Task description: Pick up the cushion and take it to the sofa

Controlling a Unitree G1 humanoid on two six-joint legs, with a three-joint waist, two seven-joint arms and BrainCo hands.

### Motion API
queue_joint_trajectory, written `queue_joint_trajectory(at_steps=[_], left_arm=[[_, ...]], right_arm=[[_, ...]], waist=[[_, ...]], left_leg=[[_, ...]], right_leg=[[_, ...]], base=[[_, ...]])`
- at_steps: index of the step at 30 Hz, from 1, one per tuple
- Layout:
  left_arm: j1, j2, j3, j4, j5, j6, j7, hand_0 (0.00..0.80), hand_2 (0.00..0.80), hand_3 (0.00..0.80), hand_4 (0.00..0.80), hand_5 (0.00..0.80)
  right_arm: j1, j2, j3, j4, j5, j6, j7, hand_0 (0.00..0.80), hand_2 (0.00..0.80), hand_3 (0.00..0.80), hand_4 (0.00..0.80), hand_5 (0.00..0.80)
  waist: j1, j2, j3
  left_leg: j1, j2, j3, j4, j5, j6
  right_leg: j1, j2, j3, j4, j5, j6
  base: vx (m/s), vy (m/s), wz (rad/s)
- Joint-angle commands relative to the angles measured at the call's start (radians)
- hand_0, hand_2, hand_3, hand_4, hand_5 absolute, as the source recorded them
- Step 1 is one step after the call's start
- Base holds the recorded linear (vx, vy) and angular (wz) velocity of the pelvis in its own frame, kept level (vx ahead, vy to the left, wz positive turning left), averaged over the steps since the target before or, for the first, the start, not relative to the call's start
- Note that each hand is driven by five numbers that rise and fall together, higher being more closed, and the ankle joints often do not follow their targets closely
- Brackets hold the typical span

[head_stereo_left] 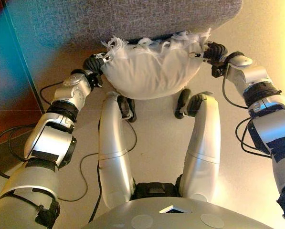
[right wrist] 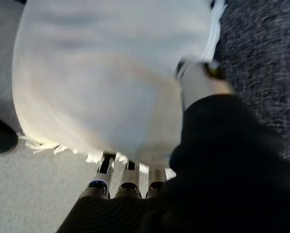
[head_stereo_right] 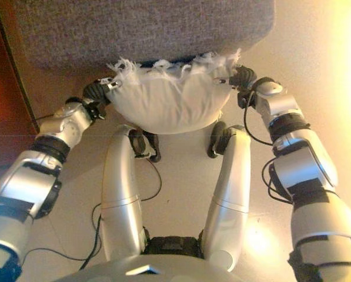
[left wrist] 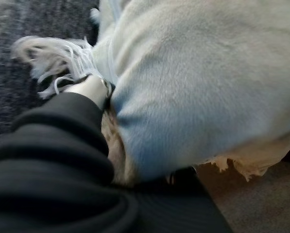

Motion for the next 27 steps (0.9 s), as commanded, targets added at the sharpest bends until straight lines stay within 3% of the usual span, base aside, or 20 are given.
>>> queue_joint_trajectory(at_steps=[1,12,17,23,27], left_arm=[[-0.090,-0.053,0.019,-0.049,-0.008,-0.044,-0.029,0.800,0.800,0.800,0.800,0.800],[-0.071,-0.050,0.036,-0.081,-0.006,-0.079,-0.023,0.800,0.800,0.800,0.800,0.800],[-0.064,-0.050,0.041,-0.099,-0.017,-0.118,-0.034,0.800,0.800,0.800,0.800,0.800],[-0.004,-0.071,0.069,-0.188,0.024,-0.231,0.023,0.800,0.800,0.800,0.800,0.800],[0.128,-0.106,0.100,-0.284,0.085,-0.353,0.083,0.800,0.800,0.800,0.800,0.800]], right_arm=[[-0.095,0.046,0.051,-0.039,-0.010,-0.041,0.014,0.800,0.800,0.800,0.800,0.800],[-0.079,0.037,0.044,-0.062,-0.023,-0.038,-0.016,0.800,0.800,0.800,0.800,0.800],[-0.073,0.035,0.036,-0.074,-0.024,-0.071,-0.046,0.800,0.800,0.800,0.800,0.800],[0.005,0.045,-0.018,-0.190,0.027,-0.163,-0.112,0.800,0.800,0.800,0.800,0.800],[0.156,0.059,-0.073,-0.362,0.024,-0.273,-0.212,0.800,0.800,0.800,0.800,0.800]], waist=[[-0.004,0.037,0.004],[0.000,0.039,0.004],[0.000,0.039,0.004],[-0.002,0.033,0.004],[-0.003,0.025,0.004]], left_leg=[[0.052,0.008,0.016,-0.061,-0.010,-0.003],[0.046,0.007,0.019,-0.067,-0.007,-0.007],[0.053,0.008,0.019,-0.078,-0.005,-0.009],[0.106,0.008,0.021,-0.163,0.020,-0.027],[0.168,0.010,0.024,-0.254,0.051,-0.043]], right_leg=[[0.080,-0.029,0.049,-0.112,0.035,-0.013],[0.077,-0.032,0.047,-0.123,0.042,-0.011],[0.083,-0.031,0.043,-0.134,0.044,-0.010],[0.135,-0.014,0.030,-0.209,0.068,0.003],[0.194,0.002,0.016,-0.281,0.097,0.021]], base=[[0.000,0.000,0.00],[0.000,0.000,0.00],[0.000,0.000,0.00],[-0.002,-0.011,-0.01],[-0.001,-0.031,-0.06]])
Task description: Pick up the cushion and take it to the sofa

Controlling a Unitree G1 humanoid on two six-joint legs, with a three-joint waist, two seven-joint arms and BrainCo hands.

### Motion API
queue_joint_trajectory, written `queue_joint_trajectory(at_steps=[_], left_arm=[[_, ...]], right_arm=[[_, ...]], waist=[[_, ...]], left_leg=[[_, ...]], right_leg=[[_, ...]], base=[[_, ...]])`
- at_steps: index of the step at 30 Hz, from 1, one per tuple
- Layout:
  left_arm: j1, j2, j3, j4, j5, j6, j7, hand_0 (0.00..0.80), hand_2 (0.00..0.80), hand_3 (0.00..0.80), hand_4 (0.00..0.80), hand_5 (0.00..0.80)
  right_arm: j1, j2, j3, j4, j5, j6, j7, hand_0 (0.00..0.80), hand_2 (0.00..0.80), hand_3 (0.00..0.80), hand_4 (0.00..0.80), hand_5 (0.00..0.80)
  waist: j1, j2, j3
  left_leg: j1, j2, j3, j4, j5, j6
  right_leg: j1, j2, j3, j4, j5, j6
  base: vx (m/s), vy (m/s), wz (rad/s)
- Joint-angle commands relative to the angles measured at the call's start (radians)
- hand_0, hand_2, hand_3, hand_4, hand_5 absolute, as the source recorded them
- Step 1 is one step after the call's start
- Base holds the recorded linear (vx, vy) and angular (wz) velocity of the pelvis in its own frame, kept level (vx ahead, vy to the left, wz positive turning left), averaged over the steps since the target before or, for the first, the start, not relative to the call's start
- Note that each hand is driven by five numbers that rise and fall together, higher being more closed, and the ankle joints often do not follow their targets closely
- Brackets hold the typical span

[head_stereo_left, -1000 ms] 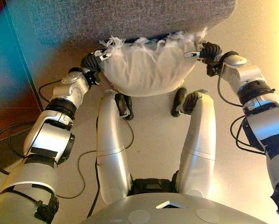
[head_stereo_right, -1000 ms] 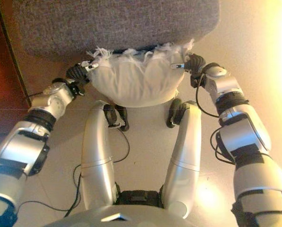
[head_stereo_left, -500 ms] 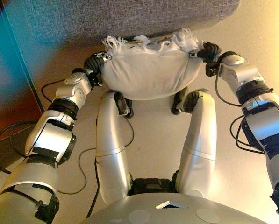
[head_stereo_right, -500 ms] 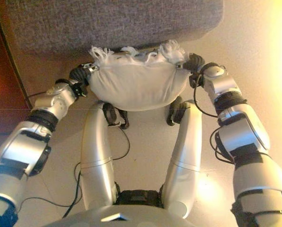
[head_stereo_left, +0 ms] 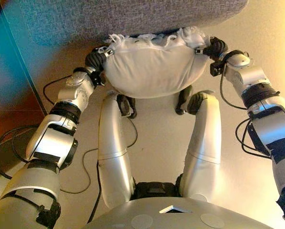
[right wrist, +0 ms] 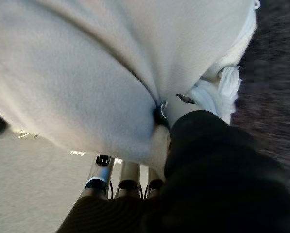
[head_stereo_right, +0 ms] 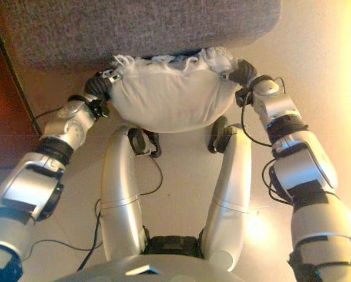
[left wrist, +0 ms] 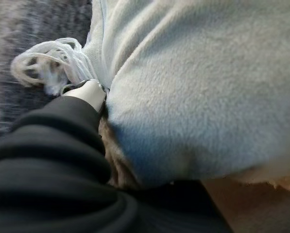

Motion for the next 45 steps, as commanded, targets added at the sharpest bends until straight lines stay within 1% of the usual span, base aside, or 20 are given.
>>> queue_joint_trajectory(at_steps=[1,5,7,10,12,13,16,21,22,27,29,32,35,38,39,41,42,43,44,45], left_arm=[[0.047,-0.086,0.059,-0.183,0.077,-0.178,0.032,0.800,0.800,0.800,0.800,0.800],[0.153,-0.130,0.086,-0.266,0.144,-0.265,0.097,0.800,0.800,0.800,0.800,0.800],[0.175,-0.139,0.097,-0.297,0.117,-0.306,0.117,0.800,0.800,0.800,0.800,0.800],[0.214,-0.152,0.124,-0.358,0.103,-0.337,0.125,0.800,0.800,0.800,0.800,0.800],[0.244,-0.155,0.138,-0.401,0.116,-0.335,0.120,0.800,0.800,0.800,0.800,0.800],[0.251,-0.154,0.141,-0.413,0.118,-0.325,0.119,0.800,0.800,0.800,0.800,0.800],[0.304,-0.148,0.157,-0.469,0.122,-0.270,0.103,0.800,0.800,0.800,0.800,0.800],[0.319,-0.142,0.168,-0.498,0.125,-0.232,0.101,0.800,0.800,0.800,0.800,0.800],[0.326,-0.141,0.171,-0.504,0.126,-0.233,0.102,0.800,0.800,0.800,0.800,0.800],[0.380,-0.149,0.189,-0.530,0.140,-0.198,0.110,0.800,0.800,0.800,0.800,0.800],[0.394,-0.155,0.190,-0.520,0.148,-0.187,0.127,0.800,0.800,0.800,0.800,0.800],[0.430,-0.170,0.199,-0.513,0.159,-0.168,0.152,0.800,0.800,0.800,0.800,0.800],[0.501,-0.189,0.210,-0.534,0.182,-0.143,0.145,0.800,0.800,0.800,0.800,0.800],[0.552,-0.199,0.221,-0.545,0.211,-0.100,0.136,0.800,0.800,0.800,0.800,0.800],[0.564,-0.201,0.225,-0.545,0.218,-0.090,0.131,0.800,0.800,0.800,0.800,0.800],[0.574,-0.200,0.227,-0.550,0.215,-0.078,0.129,0.800,0.800,0.800,0.800,0.800],[0.578,-0.199,0.230,-0.552,0.211,-0.067,0.125,0.800,0.800,0.800,0.800,0.800],[0.580,-0.199,0.231,-0.549,0.208,-0.056,0.114,0.800,0.800,0.800,0.800,0.800],[0.581,-0.196,0.232,-0.546,0.203,-0.049,0.103,0.800,0.800,0.800,0.800,0.800],[0.579,-0.191,0.232,-0.549,0.196,-0.033,0.092,0.800,0.800,0.800,0.800,0.800]], right_arm=[[0.061,0.059,-0.053,-0.205,0.044,-0.173,-0.055,0.800,0.800,0.800,0.800,0.800],[0.190,0.101,-0.124,-0.327,0.065,-0.267,-0.099,0.800,0.800,0.800,0.800,0.800],[0.235,0.123,-0.155,-0.374,0.090,-0.304,-0.100,0.800,0.800,0.800,0.800,0.800],[0.318,0.159,-0.187,-0.453,0.057,-0.350,-0.107,0.800,0.800,0.800,0.800,0.800],[0.368,0.178,-0.204,-0.498,0.023,-0.361,-0.103,0.800,0.800,0.800,0.800,0.800],[0.381,0.182,-0.208,-0.510,0.019,-0.355,-0.104,0.800,0.800,0.800,0.800,0.800],[0.450,0.188,-0.223,-0.554,0.007,-0.333,-0.094,0.800,0.800,0.800,0.800,0.800],[0.468,0.178,-0.245,-0.569,0.031,-0.317,-0.072,0.800,0.800,0.800,0.800,0.800],[0.479,0.179,-0.251,-0.579,0.035,-0.319,-0.068,0.800,0.800,0.800,0.800,0.800],[0.566,0.191,-0.281,-0.596,0.040,-0.307,-0.070,0.800,0.800,0.800,0.800,0.800],[0.586,0.194,-0.280,-0.587,0.025,-0.304,-0.082,0.800,0.800,0.800,0.800,0.800],[0.630,0.209,-0.277,-0.589,0.061,-0.281,-0.087,0.800,0.800,0.800,0.800,0.800],[0.696,0.229,-0.285,-0.615,0.048,-0.245,-0.104,0.800,0.800,0.800,0.800,0.800],[0.730,0.238,-0.271,-0.629,-0.003,-0.169,-0.118,0.800,0.800,0.800,0.800,0.800],[0.737,0.235,-0.266,-0.629,-0.012,-0.141,-0.106,0.800,0.800,0.800,0.800,0.800],[0.744,0.229,-0.259,-0.631,-0.021,-0.122,-0.100,0.800,0.800,0.800,0.800,0.800],[0.748,0.224,-0.257,-0.631,-0.029,-0.114,-0.094,0.800,0.800,0.800,0.800,0.800],[0.752,0.215,-0.256,-0.631,-0.021,-0.105,-0.087,0.800,0.800,0.800,0.800,0.800],[0.752,0.212,-0.254,-0.633,-0.013,-0.098,-0.087,0.800,0.800,0.800,0.800,0.800],[0.745,0.212,-0.252,-0.634,0.001,-0.083,-0.091,0.800,0.800,0.800,0.800,0.800]], waist=[[-0.003,0.021,-0.006],[-0.004,0.011,-0.006],[-0.006,0.005,-0.006],[-0.008,-0.002,-0.006],[-0.005,-0.008,-0.006],[-0.003,-0.011,-0.007],[0.009,-0.021,-0.050],[0.018,-0.026,-0.089],[0.017,-0.030,-0.098],[0.020,-0.046,-0.165],[0.019,-0.052,-0.192],[0.017,-0.066,-0.249],[0.024,-0.079,-0.308],[0.032,-0.090,-0.363],[0.033,-0.093,-0.376],[0.033,-0.096,-0.386],[0.033,-0.095,-0.392],[0.035,-0.092,-0.402],[0.038,-0.086,-0.409],[0.041,-0.076,-0.421]], left_leg=[[0.128,0.007,-0.007,-0.166,0.054,-0.043],[0.203,0.008,-0.010,-0.283,0.098,-0.067],[0.262,0.004,-0.005,-0.362,0.126,-0.074],[0.367,-0.007,0.004,-0.486,0.164,-0.075],[0.447,-0.019,0.008,-0.565,0.192,-0.073],[0.479,-0.025,0.010,-0.592,0.200,-0.072],[0.592,-0.047,0.016,-0.704,0.231,-0.075],[0.707,-0.068,0.019,-0.817,0.267,-0.072],[0.718,-0.076,0.022,-0.850,0.303,-0.064],[0.859,-0.092,0.023,-0.973,0.339,-0.060],[0.913,-0.088,0.017,-1.013,0.349,-0.063],[1.012,-0.083,0.006,-1.077,0.368,-0.070],[1.090,-0.075,-0.002,-1.080,0.359,-0.076],[1.148,-0.069,-0.008,-1.058,0.345,-0.080],[1.163,-0.066,-0.008,-1.043,0.342,-0.081],[1.174,-0.064,-0.003,-1.017,0.342,-0.082],[1.183,-0.069,0.006,-1.002,0.340,-0.080],[1.200,-0.087,0.013,-1.011,0.329,-0.072],[1.219,-0.109,0.011,-1.044,0.321,-0.064],[1.252,-0.135,0.011,-1.117,0.322,-0.052]], right_leg=[[0.160,-0.003,0.021,-0.183,0.091,0.006],[0.235,0.012,0.005,-0.273,0.122,0.027],[0.291,0.010,-0.005,-0.340,0.140,0.037],[0.392,-0.003,-0.031,-0.445,0.164,0.054],[0.471,-0.012,-0.056,-0.521,0.184,0.063],[0.504,-0.016,-0.065,-0.549,0.191,0.066],[0.626,-0.028,-0.101,-0.666,0.211,0.077],[0.748,-0.031,-0.139,-0.788,0.237,0.083],[0.765,-0.030,-0.150,-0.828,0.269,0.077],[0.914,-0.009,-0.173,-0.942,0.286,0.084],[0.972,0.008,-0.176,-0.979,0.286,0.080],[1.088,0.047,-0.179,-1.048,0.282,0.066],[1.194,0.078,-0.176,-1.101,0.273,0.046],[1.276,0.101,-0.162,-1.132,0.263,0.026],[1.297,0.106,-0.156,-1.137,0.260,0.021],[1.320,0.112,-0.151,-1.143,0.255,0.015],[1.337,0.113,-0.152,-1.144,0.252,0.013],[1.353,0.113,-0.155,-1.142,0.249,0.017],[1.361,0.114,-0.157,-1.141,0.249,0.022],[1.369,0.121,-0.158,-1.140,0.246,0.031]], base=[[-0.010,-0.035,-0.07],[-0.016,-0.011,-0.05],[-0.002,-0.004,-0.07],[0.022,-0.016,-0.01],[0.091,-0.059,0.05],[0.166,-0.068,0.12],[0.229,-0.049,0.22],[0.101,-0.028,0.16],[0.014,-0.034,0.09],[0.113,-0.070,0.08],[0.150,-0.106,0.10],[0.217,-0.135,0.00],[0.269,-0.139,-0.03],[0.307,-0.102,-0.01],[0.254,-0.062,-0.06],[0.145,-0.033,-0.10],[0.127,-0.001,-0.10],[0.154,0.019,-0.05],[0.167,0.053,0.04],[0.148,0.069,0.10]])
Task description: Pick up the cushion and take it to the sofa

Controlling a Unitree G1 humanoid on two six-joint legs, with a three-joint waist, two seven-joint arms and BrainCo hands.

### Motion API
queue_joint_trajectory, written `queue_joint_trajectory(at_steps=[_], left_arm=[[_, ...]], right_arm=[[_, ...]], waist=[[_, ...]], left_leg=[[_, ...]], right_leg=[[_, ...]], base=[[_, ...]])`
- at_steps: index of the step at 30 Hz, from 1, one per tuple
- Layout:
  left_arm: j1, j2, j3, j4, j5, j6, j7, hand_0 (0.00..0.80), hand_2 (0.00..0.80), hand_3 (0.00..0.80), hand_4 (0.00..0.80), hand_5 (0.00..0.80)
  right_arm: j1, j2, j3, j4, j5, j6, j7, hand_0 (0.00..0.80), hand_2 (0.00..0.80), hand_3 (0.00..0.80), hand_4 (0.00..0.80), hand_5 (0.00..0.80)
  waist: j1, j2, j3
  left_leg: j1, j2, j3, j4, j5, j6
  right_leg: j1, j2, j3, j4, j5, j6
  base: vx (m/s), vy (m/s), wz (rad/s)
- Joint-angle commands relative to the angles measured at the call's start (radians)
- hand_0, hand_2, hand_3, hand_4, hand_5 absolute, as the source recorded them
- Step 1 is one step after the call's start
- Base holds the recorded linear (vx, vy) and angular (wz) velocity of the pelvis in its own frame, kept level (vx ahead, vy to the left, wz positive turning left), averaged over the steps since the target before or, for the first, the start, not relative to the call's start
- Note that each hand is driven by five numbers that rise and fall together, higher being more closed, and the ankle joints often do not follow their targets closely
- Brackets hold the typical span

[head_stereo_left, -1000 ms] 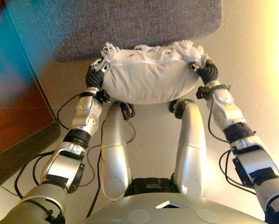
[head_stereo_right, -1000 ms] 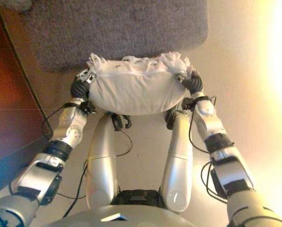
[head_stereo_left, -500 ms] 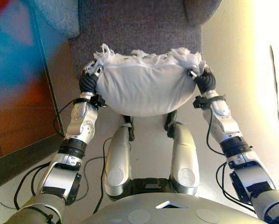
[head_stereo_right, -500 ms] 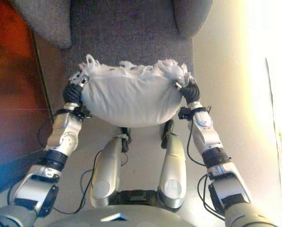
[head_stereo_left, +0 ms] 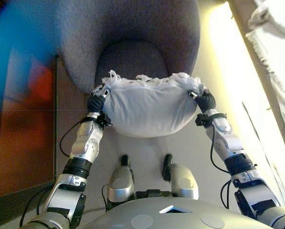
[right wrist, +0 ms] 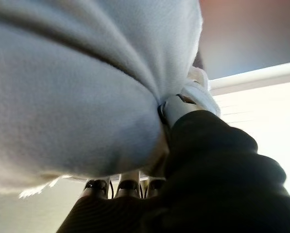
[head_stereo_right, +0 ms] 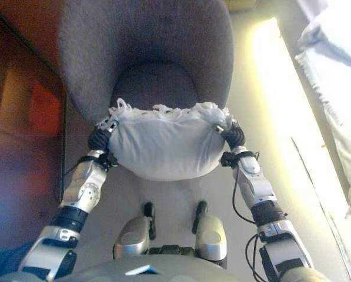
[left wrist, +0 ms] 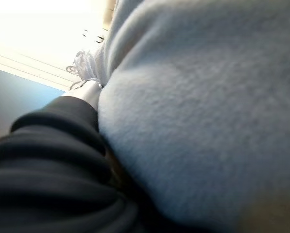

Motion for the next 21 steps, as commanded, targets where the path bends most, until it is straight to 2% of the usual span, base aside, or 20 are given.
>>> queue_joint_trajectory(at_steps=[1,4,6,10,13,14,16,18,21], left_arm=[[-0.008,0.005,-0.022,-0.070,0.006,-0.011,-0.079,0.800,0.800,0.800,0.800,0.800],[-0.016,0.005,-0.024,-0.053,0.026,-0.007,-0.086,0.800,0.800,0.800,0.800,0.800],[-0.013,0.006,-0.030,-0.062,0.033,-0.010,-0.079,0.800,0.800,0.800,0.800,0.800],[-0.015,0.007,-0.016,-0.065,0.025,-0.023,-0.079,0.800,0.800,0.800,0.800,0.800],[-0.038,0.025,-0.012,-0.057,0.028,-0.023,-0.092,0.800,0.800,0.800,0.800,0.800],[-0.049,0.037,-0.020,-0.050,0.018,-0.025,-0.100,0.800,0.800,0.800,0.800,0.800],[-0.074,0.047,-0.036,-0.029,-0.002,-0.028,-0.116,0.800,0.800,0.800,0.800,0.800],[-0.090,0.048,-0.044,-0.008,-0.013,-0.033,-0.126,0.800,0.800,0.800,0.800,0.800],[-0.099,0.042,-0.057,0.009,-0.011,-0.043,-0.119,0.800,0.800,0.800,0.800,0.800]], right_arm=[[0.008,0.042,0.035,-0.090,0.028,-0.009,0.044,0.800,0.800,0.800,0.800,0.800],[0.006,0.062,0.040,-0.074,0.054,-0.029,0.051,0.800,0.800,0.800,0.800,0.800],[0.020,0.081,0.036,-0.074,0.090,-0.066,0.074,0.800,0.800,0.800,0.800,0.800],[0.020,0.103,0.026,-0.040,0.081,-0.069,0.049,0.800,0.800,0.800,0.800,0.800],[0.020,0.125,0.017,-0.027,0.090,-0.074,0.045,0.800,0.800,0.800,0.800,0.800],[0.022,0.129,0.021,-0.035,0.088,-0.077,0.035,0.800,0.800,0.800,0.800,0.800],[0.018,0.117,0.029,-0.036,0.093,-0.082,0.021,0.800,0.800,0.800,0.800,0.800],[0.008,0.103,0.037,-0.025,0.104,-0.083,0.019,0.800,0.800,0.800,0.800,0.800],[-0.008,0.089,0.037,-0.003,0.130,-0.079,0.031,0.800,0.800,0.800,0.800,0.800]], waist=[[0.015,-0.022,-0.142],[0.006,-0.021,-0.166],[0.000,-0.022,-0.190],[-0.005,-0.019,-0.208],[-0.004,-0.013,-0.196],[-0.006,-0.004,-0.178],[-0.013,0.007,-0.152],[-0.024,0.007,-0.137],[-0.044,-0.007,-0.136]], left_leg=[[-0.019,-0.085,-0.007,0.012,-0.034,0.045],[0.032,-0.092,0.011,-0.048,-0.034,0.060],[0.061,-0.098,0.023,-0.089,-0.033,0.067],[0.080,-0.108,0.042,-0.110,-0.042,0.087],[0.067,-0.131,0.044,-0.091,-0.062,0.131],[0.064,-0.141,0.033,-0.080,-0.069,0.147],[0.067,-0.149,0.017,-0.060,-0.082,0.157],[0.081,-0.153,0.002,-0.050,-0.092,0.153],[0.100,-0.159,-0.021,-0.045,-0.109,0.146]], right_leg=[[0.073,0.008,0.053,-0.080,0.036,0.021],[0.092,0.013,0.059,-0.094,0.035,0.027],[0.107,0.012,0.061,-0.119,0.045,0.036],[0.101,-0.013,0.070,-0.102,0.051,0.054],[0.020,-0.083,0.091,0.112,0.110,0.069],[-0.049,-0.123,0.123,0.281,0.157,0.063],[-0.126,-0.146,0.177,0.447,0.231,0.054],[-0.164,-0.136,0.219,0.472,0.273,0.062],[-0.185,-0.091,0.254,0.354,0.311,0.077]], base=[[0.131,0.071,0.13],[0.108,0.083,0.09],[0.096,0.108,0.04],[0.047,0.130,-0.07],[-0.020,0.194,-0.19],[-0.037,0.235,-0.19],[-0.005,0.215,-0.09],[0.077,0.089,0.21],[0.191,-0.066,0.15]])
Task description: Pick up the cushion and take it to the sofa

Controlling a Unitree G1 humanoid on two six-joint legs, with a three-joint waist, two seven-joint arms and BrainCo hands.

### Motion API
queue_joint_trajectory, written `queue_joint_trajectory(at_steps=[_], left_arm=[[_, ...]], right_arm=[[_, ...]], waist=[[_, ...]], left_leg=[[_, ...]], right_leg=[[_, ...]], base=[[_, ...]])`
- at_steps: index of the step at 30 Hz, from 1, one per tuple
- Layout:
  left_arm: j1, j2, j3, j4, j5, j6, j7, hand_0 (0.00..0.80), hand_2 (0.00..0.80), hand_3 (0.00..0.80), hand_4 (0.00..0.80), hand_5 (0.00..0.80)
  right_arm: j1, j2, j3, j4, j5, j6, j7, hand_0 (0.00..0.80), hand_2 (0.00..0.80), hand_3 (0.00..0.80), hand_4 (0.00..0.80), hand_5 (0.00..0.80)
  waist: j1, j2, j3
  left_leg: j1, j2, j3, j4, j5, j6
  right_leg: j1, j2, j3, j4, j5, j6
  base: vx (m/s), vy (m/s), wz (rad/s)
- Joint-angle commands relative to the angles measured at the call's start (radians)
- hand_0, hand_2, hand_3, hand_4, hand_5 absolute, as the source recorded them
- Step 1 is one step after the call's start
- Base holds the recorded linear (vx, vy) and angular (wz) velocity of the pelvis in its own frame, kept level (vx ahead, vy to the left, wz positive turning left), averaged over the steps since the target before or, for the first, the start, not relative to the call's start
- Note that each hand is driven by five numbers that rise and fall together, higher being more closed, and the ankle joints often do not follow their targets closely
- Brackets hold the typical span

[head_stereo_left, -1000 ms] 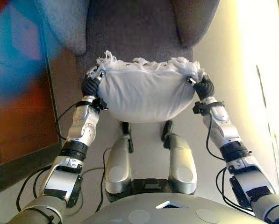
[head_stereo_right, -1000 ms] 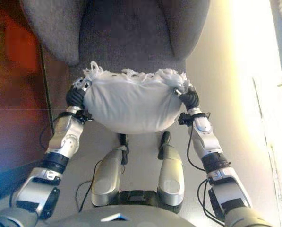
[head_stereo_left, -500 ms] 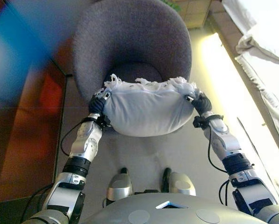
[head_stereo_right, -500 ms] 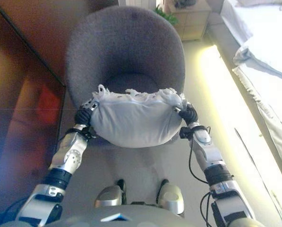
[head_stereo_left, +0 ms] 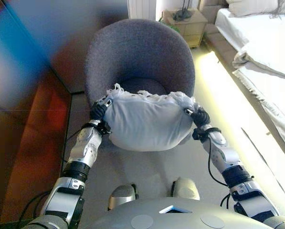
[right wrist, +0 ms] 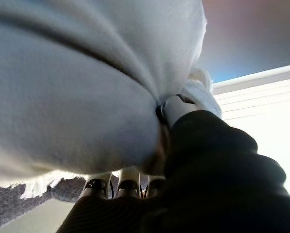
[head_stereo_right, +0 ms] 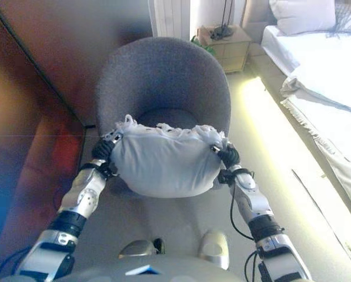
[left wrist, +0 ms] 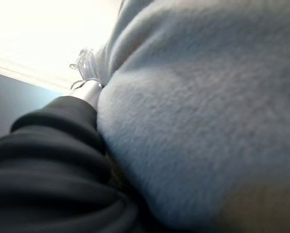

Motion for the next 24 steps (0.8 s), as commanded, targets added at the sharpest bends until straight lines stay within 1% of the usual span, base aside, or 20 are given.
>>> queue_joint_trajectory(at_steps=[1,3,4,6,7,8,9,10,11,12,14,15,16,17,18,19,20,22,23,24], left_arm=[[-0.116,0.015,-0.059,-0.067,-0.011,-0.091,-0.041,0.800,0.800,0.800,0.800,0.800],[-0.131,0.015,-0.072,-0.058,-0.013,-0.090,-0.034,0.800,0.800,0.800,0.800,0.800],[-0.137,0.012,-0.082,-0.047,-0.012,-0.095,-0.034,0.800,0.800,0.800,0.800,0.800],[-0.136,0.005,-0.091,-0.043,-0.005,-0.096,-0.038,0.800,0.800,0.800,0.800,0.800],[-0.135,0.002,-0.094,-0.044,-0.003,-0.095,-0.039,0.800,0.800,0.800,0.800,0.800],[-0.131,0.000,-0.094,-0.051,-0.001,-0.092,-0.042,0.800,0.800,0.800,0.800,0.800],[-0.124,0.000,-0.087,-0.059,0.000,-0.087,-0.048,0.800,0.800,0.800,0.800,0.800],[-0.119,-0.001,-0.082,-0.063,0.002,-0.084,-0.051,0.800,0.800,0.800,0.800,0.800],[-0.105,-0.006,-0.068,-0.074,0.010,-0.080,-0.058,0.800,0.800,0.800,0.800,0.800],[-0.095,-0.012,-0.063,-0.077,0.016,-0.083,-0.059,0.800,0.800,0.800,0.800,0.800],[-0.074,-0.022,-0.056,-0.103,0.025,-0.082,-0.050,0.800,0.800,0.800,0.800,0.800],[-0.053,-0.025,-0.046,-0.117,0.021,-0.080,-0.051,0.800,0.800,0.800,0.800,0.800],[-0.037,-0.029,-0.037,-0.125,0.020,-0.078,-0.054,0.800,0.800,0.800,0.800,0.800],[-0.024,-0.031,-0.030,-0.137,0.032,-0.079,-0.053,0.800,0.800,0.800,0.800,0.800],[-0.019,-0.030,-0.028,-0.147,0.034,-0.080,-0.047,0.800,0.800,0.800,0.800,0.800],[-0.015,-0.029,-0.026,-0.156,0.028,-0.081,-0.037,0.800,0.800,0.800,0.800,0.800],[-0.008,-0.032,-0.019,-0.165,0.021,-0.085,-0.027,0.800,0.800,0.800,0.800,0.800],[0.010,-0.035,-0.005,-0.176,0.019,-0.090,-0.023,0.800,0.800,0.800,0.800,0.800],[0.014,-0.036,-0.002,-0.181,0.022,-0.088,-0.021,0.800,0.800,0.800,0.800,0.800],[0.016,-0.035,0.001,-0.181,0.025,-0.087,-0.025,0.800,0.800,0.800,0.800,0.800]], right_arm=[[-0.113,0.050,-0.005,-0.015,0.080,-0.095,0.041,0.800,0.800,0.800,0.800,0.800],[-0.132,0.040,-0.013,-0.001,0.102,-0.093,0.050,0.800,0.800,0.800,0.800,0.800],[-0.150,0.028,-0.018,0.011,0.122,-0.091,0.056,0.800,0.800,0.800,0.800,0.800],[-0.162,0.008,-0.027,0.014,0.142,-0.080,0.062,0.800,0.800,0.800,0.800,0.800],[-0.164,0.001,-0.031,0.014,0.147,-0.074,0.066,0.800,0.800,0.800,0.800,0.800],[-0.165,-0.006,-0.034,0.013,0.151,-0.066,0.070,0.800,0.800,0.800,0.800,0.800],[-0.162,-0.008,-0.038,0.012,0.149,-0.061,0.078,0.800,0.800,0.800,0.800,0.800],[-0.159,-0.008,-0.041,0.011,0.146,-0.059,0.084,0.800,0.800,0.800,0.800,0.800],[-0.148,-0.007,-0.048,0.008,0.135,-0.052,0.103,0.800,0.800,0.800,0.800,0.800],[-0.140,-0.008,-0.049,0.004,0.127,-0.048,0.115,0.800,0.800,0.800,0.800,0.800],[-0.115,-0.012,-0.055,-0.017,0.109,-0.041,0.146,0.800,0.800,0.800,0.800,0.800],[-0.096,-0.010,-0.059,-0.034,0.101,-0.031,0.156,0.800,0.800,0.800,0.800,0.800],[-0.082,-0.007,-0.059,-0.050,0.094,-0.022,0.156,0.800,0.800,0.800,0.800,0.800],[-0.071,-0.009,-0.057,-0.067,0.085,-0.014,0.158,0.800,0.800,0.800,0.800,0.800],[-0.065,-0.014,-0.055,-0.076,0.079,-0.014,0.165,0.800,0.800,0.800,0.800,0.800],[-0.059,-0.016,-0.055,-0.081,0.077,-0.016,0.175,0.800,0.800,0.800,0.800,0.800],[-0.053,-0.016,-0.054,-0.083,0.071,-0.019,0.187,0.800,0.800,0.800,0.800,0.800],[-0.041,-0.019,-0.051,-0.088,0.081,-0.024,0.194,0.800,0.800,0.800,0.800,0.800],[-0.041,-0.020,-0.050,-0.086,0.089,-0.025,0.192,0.800,0.800,0.800,0.800,0.800],[-0.050,-0.021,-0.049,-0.077,0.093,-0.030,0.190,0.800,0.800,0.800,0.800,0.800]], waist=[[-0.022,-0.030,-0.012],[-0.037,-0.053,-0.006],[-0.046,-0.072,-0.005],[-0.062,-0.085,-0.006],[-0.067,-0.084,-0.006],[-0.069,-0.089,-0.007],[-0.068,-0.091,-0.008],[-0.067,-0.095,-0.010],[-0.067,-0.100,-0.023],[-0.070,-0.100,-0.031],[-0.081,-0.094,-0.054],[-0.090,-0.078,-0.071],[-0.099,-0.069,-0.085],[-0.106,-0.062,-0.097],[-0.107,-0.066,-0.099],[-0.104,-0.079,-0.100],[-0.098,-0.088,-0.096],[-0.087,-0.097,-0.091],[-0.079,-0.105,-0.084],[-0.069,-0.110,-0.076]], left_leg=[[0.037,-0.068,-0.045,-0.031,-0.060,0.020],[0.050,-0.084,-0.065,-0.009,-0.095,0.020],[0.061,-0.101,-0.084,0.003,-0.121,0.021],[0.103,-0.121,-0.108,-0.003,-0.151,0.023],[0.123,-0.124,-0.114,-0.007,-0.163,0.025],[0.148,-0.132,-0.116,-0.010,-0.180,0.030],[0.162,-0.133,-0.109,-0.007,-0.197,0.036],[0.168,-0.136,-0.102,-0.003,-0.207,0.039],[0.178,-0.139,-0.083,0.006,-0.227,0.046],[0.183,-0.133,-0.070,0.024,-0.223,0.042],[0.195,-0.105,-0.028,0.065,-0.192,0.020],[0.213,-0.071,-0.002,0.102,-0.143,-0.008],[0.219,-0.046,0.005,0.136,-0.080,-0.035],[0.198,-0.017,0.005,0.205,0.013,-0.071],[0.155,-0.001,-0.002,0.296,0.077,-0.094],[0.101,0.000,-0.012,0.393,0.116,-0.105],[0.049,-0.004,-0.020,0.491,0.129,-0.107],[-0.030,-0.008,-0.027,0.617,0.129,-0.105],[-0.080,0.002,-0.024,0.650,0.123,-0.100],[-0.119,0.015,-0.023,0.653,0.111,-0.093]], right_leg=[[-0.014,0.022,0.092,-0.127,0.171,0.056],[-0.019,0.046,0.091,-0.270,0.168,0.071],[-0.033,0.073,0.081,-0.386,0.150,0.084],[-0.059,0.121,0.027,-0.525,0.146,0.097],[-0.071,0.133,0.001,-0.553,0.155,0.099],[-0.100,0.141,-0.040,-0.571,0.172,0.098],[-0.107,0.137,-0.073,-0.563,0.182,0.094],[-0.107,0.131,-0.090,-0.559,0.186,0.093],[-0.084,0.120,-0.118,-0.566,0.184,0.086],[-0.069,0.118,-0.125,-0.563,0.177,0.078],[-0.043,0.115,-0.147,-0.545,0.154,0.056],[-0.024,0.131,-0.151,-0.523,0.125,0.035],[-0.010,0.143,-0.146,-0.516,0.107,0.017],[0.013,0.160,-0.122,-0.517,0.085,-0.007],[0.041,0.168,-0.096,-0.526,0.071,-0.025],[0.069,0.164,-0.074,-0.535,0.062,-0.040],[0.093,0.160,-0.057,-0.534,0.049,-0.051],[0.123,0.158,-0.038,-0.523,0.026,-0.068],[0.144,0.155,-0.029,-0.522,0.015,-0.076],[0.161,0.156,-0.022,-0.522,0.006,-0.080]], base=[[0.245,-0.142,0.19],[0.330,-0.153,0.21],[0.435,-0.110,0.15],[0.453,-0.042,0.17],[0.454,-0.012,0.26],[0.456,-0.016,0.37],[0.447,-0.025,0.39],[0.479,-0.039,0.33],[0.456,-0.049,0.20],[0.493,-0.061,0.13],[0.440,-0.086,0.14],[0.447,-0.119,0.20],[0.438,-0.143,0.06],[0.378,-0.164,-0.05],[0.368,-0.184,-0.03],[0.354,-0.180,0.01],[0.337,-0.156,-0.15],[0.284,-0.111,-0.58],[0.240,-0.080,-0.68],[0.199,-0.053,-0.57]])
